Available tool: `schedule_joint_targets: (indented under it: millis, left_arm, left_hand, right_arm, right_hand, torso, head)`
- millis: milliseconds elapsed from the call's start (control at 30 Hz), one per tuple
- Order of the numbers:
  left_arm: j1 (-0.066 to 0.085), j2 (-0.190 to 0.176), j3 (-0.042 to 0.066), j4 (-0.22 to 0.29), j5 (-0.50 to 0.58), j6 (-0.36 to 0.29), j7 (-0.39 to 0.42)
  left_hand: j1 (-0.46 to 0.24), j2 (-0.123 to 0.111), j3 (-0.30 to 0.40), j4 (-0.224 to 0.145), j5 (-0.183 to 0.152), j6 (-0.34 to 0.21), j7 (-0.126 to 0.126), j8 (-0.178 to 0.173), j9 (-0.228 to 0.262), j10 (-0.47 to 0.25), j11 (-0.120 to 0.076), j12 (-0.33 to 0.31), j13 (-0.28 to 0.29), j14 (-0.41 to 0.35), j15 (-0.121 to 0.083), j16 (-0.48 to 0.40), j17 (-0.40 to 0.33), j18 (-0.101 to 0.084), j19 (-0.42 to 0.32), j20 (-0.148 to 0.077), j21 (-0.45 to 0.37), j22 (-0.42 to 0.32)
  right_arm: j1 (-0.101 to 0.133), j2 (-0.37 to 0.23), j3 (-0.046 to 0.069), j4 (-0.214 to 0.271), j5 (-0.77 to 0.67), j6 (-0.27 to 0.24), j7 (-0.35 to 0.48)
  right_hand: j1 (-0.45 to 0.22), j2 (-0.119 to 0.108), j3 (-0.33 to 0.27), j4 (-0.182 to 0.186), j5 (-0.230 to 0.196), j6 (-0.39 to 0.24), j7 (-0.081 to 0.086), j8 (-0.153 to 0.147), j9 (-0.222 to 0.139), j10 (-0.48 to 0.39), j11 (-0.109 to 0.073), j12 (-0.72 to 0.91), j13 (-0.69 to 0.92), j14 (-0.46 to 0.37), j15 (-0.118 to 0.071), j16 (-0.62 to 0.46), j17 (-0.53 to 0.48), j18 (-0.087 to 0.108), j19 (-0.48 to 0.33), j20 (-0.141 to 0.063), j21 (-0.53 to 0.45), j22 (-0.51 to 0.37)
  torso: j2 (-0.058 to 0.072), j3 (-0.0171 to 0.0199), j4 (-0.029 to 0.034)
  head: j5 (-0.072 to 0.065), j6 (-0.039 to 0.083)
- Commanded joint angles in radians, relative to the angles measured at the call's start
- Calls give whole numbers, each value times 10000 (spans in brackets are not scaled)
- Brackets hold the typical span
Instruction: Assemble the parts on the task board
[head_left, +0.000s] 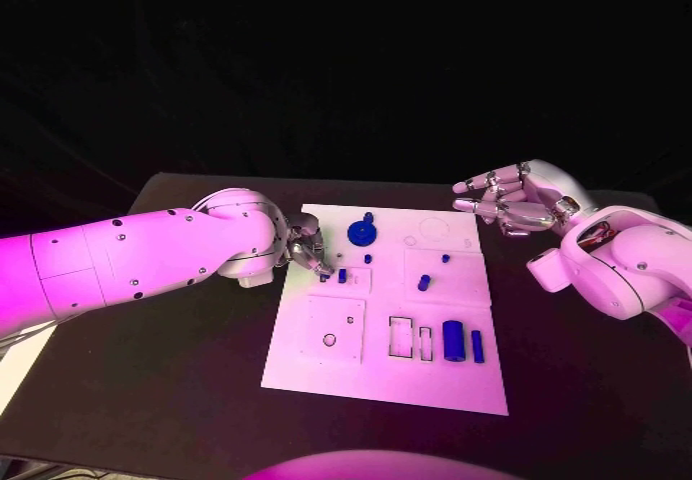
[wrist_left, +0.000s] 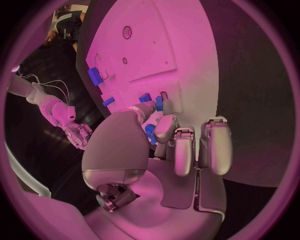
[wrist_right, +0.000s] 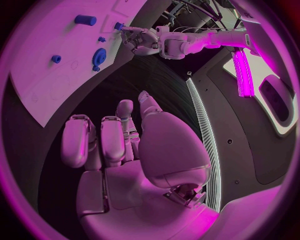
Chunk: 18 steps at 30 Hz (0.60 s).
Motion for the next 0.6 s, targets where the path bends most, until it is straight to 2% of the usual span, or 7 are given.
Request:
schedule_joint_targets:
  millis: [33,600]
  left_arm:
    - [-35,13,-1,0,-464,36,4]
    - [-63,-67,28,53,-589,655,-13]
  left_hand:
    - [-12,38,1389,-1335,41,-4,-53,51,-11,18,3,-69,-9,1039,-18,31,2630,-49,361,-43,28,1352]
    - [-73,-43,1519,-1398,79,5,-66,116,19,52,-10,-17,42,1039,-26,31,2630,-48,358,-48,20,1348]
  right_arm:
    - [-9,-1,1,7,-96,106,-7]
    - [-24,-18,1,10,-98,131,6]
  right_hand:
    - [1,26,-50,16,58,2,-3,34,11,63,-19,54,3,292,12,-59,10,159,-43,-18,-37,0]
    - [5,26,-65,19,59,4,-3,36,13,70,-20,67,4,294,11,-63,12,159,-42,-20,-42,-4]
  torso:
    - [0,8,5]
    - [-8,6,0]
  head:
    - [11,-38]
    - [46,-74]
